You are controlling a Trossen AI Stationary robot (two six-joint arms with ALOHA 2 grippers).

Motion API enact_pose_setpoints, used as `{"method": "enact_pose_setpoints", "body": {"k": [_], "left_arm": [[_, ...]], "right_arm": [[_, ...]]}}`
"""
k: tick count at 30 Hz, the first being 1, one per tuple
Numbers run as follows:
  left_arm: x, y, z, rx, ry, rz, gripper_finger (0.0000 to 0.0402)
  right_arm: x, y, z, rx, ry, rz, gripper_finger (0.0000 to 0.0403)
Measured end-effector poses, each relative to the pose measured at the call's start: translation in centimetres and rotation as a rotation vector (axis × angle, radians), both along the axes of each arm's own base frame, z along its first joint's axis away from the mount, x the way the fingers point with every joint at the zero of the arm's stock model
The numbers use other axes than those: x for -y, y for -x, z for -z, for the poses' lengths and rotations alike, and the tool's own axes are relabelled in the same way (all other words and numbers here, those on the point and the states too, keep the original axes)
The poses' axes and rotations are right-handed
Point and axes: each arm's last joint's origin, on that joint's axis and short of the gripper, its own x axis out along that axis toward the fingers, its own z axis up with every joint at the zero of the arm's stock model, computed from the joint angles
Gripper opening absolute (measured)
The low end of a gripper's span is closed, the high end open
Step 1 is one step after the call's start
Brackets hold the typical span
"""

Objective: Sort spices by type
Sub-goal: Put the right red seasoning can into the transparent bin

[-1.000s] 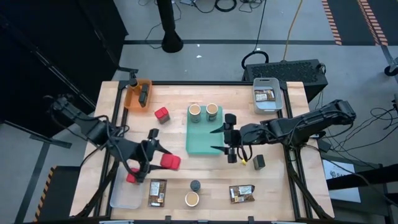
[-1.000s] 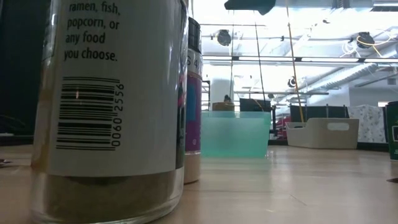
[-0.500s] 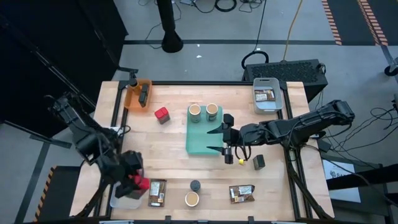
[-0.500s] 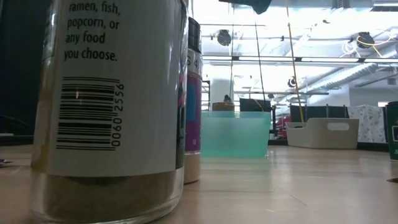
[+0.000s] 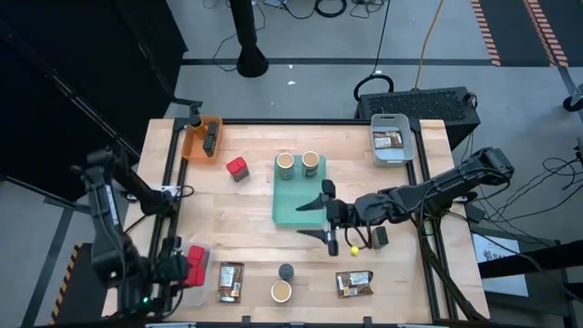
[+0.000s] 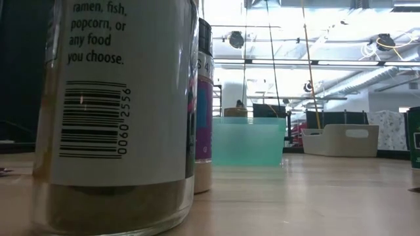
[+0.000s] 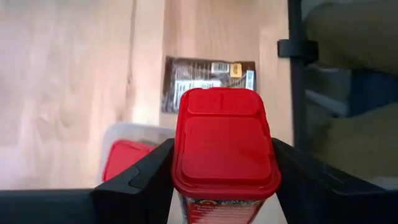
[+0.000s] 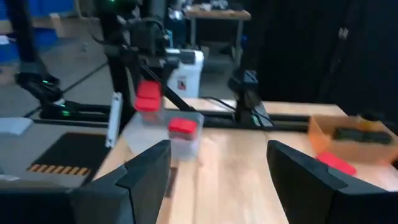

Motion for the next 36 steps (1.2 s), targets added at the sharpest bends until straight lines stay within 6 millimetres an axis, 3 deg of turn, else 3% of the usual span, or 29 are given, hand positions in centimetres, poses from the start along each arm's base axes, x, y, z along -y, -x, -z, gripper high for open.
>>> {"method": "enact_pose_setpoints", "body": {"k": [6, 14, 17, 27, 36], "left_arm": [[0.6, 2.2, 0.9, 0.051, -0.119, 0.012, 0.0221], [1.9, 4.5, 0.7, 0.237, -0.106, 0.091, 0.0221], [1.9, 4.4, 1.1, 0.252, -0.124, 0.092, 0.0221], [1.2, 2.0, 1.6, 0.019, -0.006, -0.102, 0.0221], [0.8, 0.0, 1.3, 0.061, -0.062, -0.002, 0.0224]], "right_arm": [[-1.3, -0.1, -0.4, 0.075, 0.022, -0.041, 0.0251], [-1.9, -0.6, 0.2, 0.094, 0.029, -0.058, 0.0251], [-2.1, -0.8, 0.2, 0.115, 0.02, -0.059, 0.0251], [-2.3, -1.1, 0.6, 0.103, 0.003, -0.06, 0.0251], [-2.2, -1.1, 0.5, 0.122, 0.015, -0.032, 0.0251]]}}
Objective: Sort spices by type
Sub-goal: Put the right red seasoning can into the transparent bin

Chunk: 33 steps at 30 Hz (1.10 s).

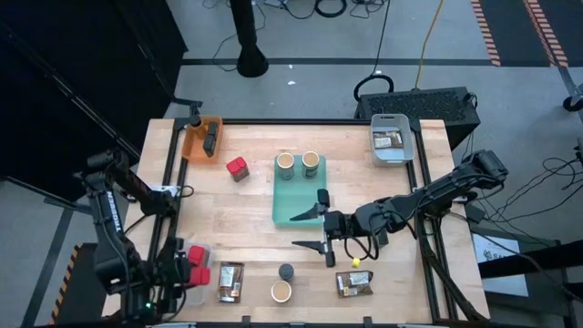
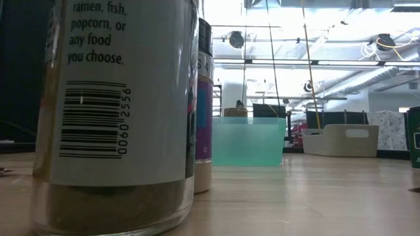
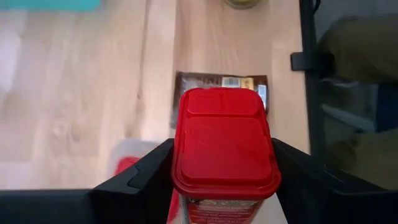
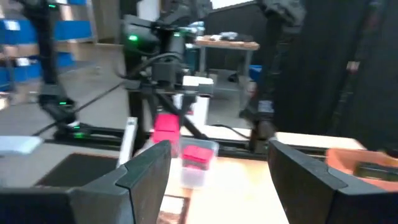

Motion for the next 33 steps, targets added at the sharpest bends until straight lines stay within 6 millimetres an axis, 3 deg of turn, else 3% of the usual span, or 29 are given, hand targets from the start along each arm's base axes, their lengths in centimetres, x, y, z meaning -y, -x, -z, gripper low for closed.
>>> {"method": "enact_pose_setpoints", "body": {"k": [6, 9, 16, 20, 25, 29, 33], "left_arm": [[-0.7, -0.7, -1.4, 0.132, -0.113, 0.122, 0.0223], [-1.5, -0.8, -2.5, 0.257, -0.194, 0.155, 0.0223], [-3.2, -0.8, -4.6, 0.405, -0.303, 0.216, 0.0223], [-3.6, -0.6, -5.1, 0.353, -0.209, 0.25, 0.0223], [-2.3, -0.3, -4.9, 0.192, -0.037, 0.442, 0.0223], [-0.8, -0.2, -5.0, 0.283, -0.105, 0.655, 0.0223], [-0.8, -0.9, -5.0, 0.332, -0.178, 0.666, 0.0223]], "right_arm": [[-0.1, -0.5, 0.5, 0.013, 0.023, 0.124, 0.0251], [-1.1, -1.9, 0.6, 0.012, 0.054, 0.161, 0.0251], [-5.3, -7.0, -1.3, -0.055, 0.213, 0.209, 0.0251], [-6.6, -9.8, -1.1, -0.15, 0.259, 0.206, 0.0251], [-7.3, -11.1, -1.7, -0.182, 0.236, 0.182, 0.0251], [-7.7, -11.9, -1.2, -0.145, 0.19, 0.067, 0.0251], [-8.7, -11.6, -0.6, -0.157, 0.19, 0.076, 0.0251]]}}
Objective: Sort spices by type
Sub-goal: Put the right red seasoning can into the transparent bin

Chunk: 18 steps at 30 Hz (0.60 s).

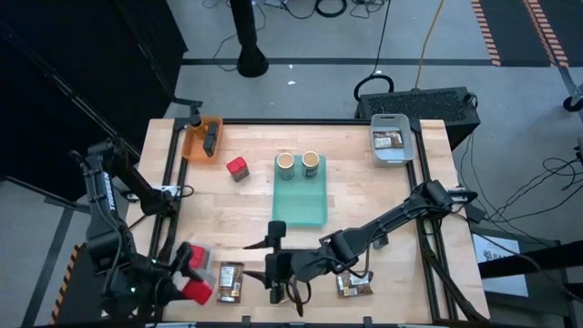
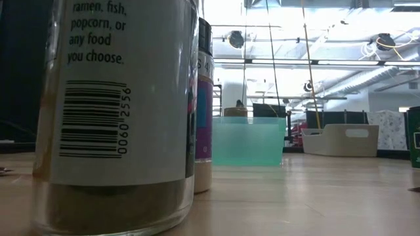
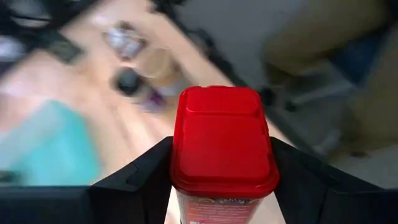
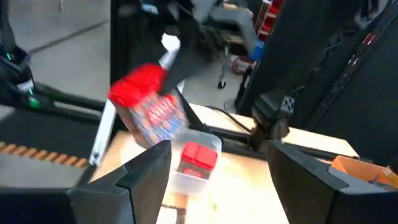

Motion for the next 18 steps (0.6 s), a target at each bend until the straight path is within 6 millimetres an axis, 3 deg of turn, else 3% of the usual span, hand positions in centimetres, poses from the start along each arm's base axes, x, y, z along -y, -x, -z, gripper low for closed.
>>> {"method": "enact_pose_setpoints", "body": {"k": [4, 8, 18], "left_arm": [[-0.7, -0.9, -0.3, 0.174, -0.054, -0.191, 0.0224], [-0.7, -1.4, -0.8, 0.293, -0.103, -0.231, 0.0228], [-0.2, -2.2, -2.1, 0.423, -0.055, -0.277, 0.023]], "right_arm": [[-1.3, 0.0, 0.7, 0.028, -0.017, 0.05, 0.0251], [-2.1, -0.4, 2.7, 0.012, 0.106, 0.124, 0.0251], [-1.6, -0.9, 2.3, 0.053, 0.109, 0.098, 0.0251]]}}
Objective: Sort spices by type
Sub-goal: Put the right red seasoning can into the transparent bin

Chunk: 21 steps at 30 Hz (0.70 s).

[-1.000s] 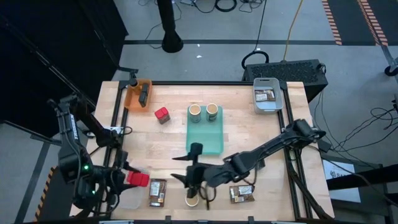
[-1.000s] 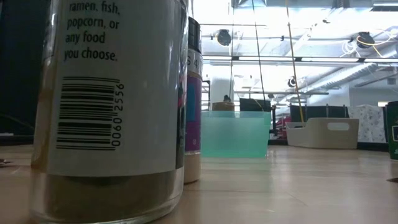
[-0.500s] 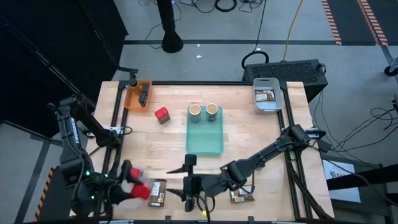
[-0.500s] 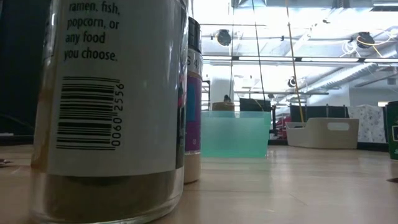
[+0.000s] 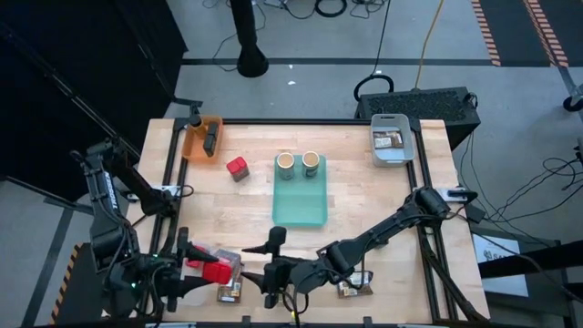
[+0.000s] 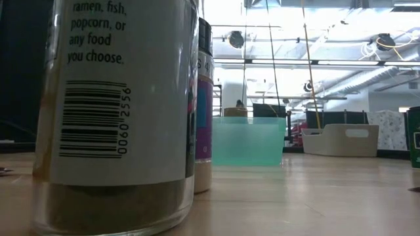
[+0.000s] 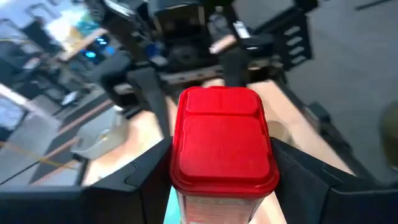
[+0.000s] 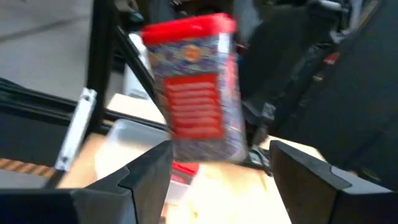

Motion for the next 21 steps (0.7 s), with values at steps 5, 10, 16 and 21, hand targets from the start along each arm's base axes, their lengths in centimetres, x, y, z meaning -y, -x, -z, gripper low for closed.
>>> {"method": "enact_pose_setpoints", "body": {"k": [5, 10, 16, 21], "left_arm": [[-0.3, -0.6, -0.1, 0.024, 0.006, -0.045, 0.0231], [0.0, -1.0, -0.7, 0.064, 0.018, -0.034, 0.0231], [0.1, -1.2, -1.1, 0.089, 0.03, -0.035, 0.0232], [0.1, -1.2, -1.2, 0.094, 0.049, -0.041, 0.0232]], "right_arm": [[0.0, -0.2, -0.5, 0.042, -0.016, -0.067, 0.0251], [0.5, -0.4, -0.5, 0.046, -0.029, -0.033, 0.0251], [1.3, -0.8, -0.5, 0.046, -0.017, -0.026, 0.0228], [1.3, -0.8, -0.6, 0.048, 0.057, -0.037, 0.0166]]}}
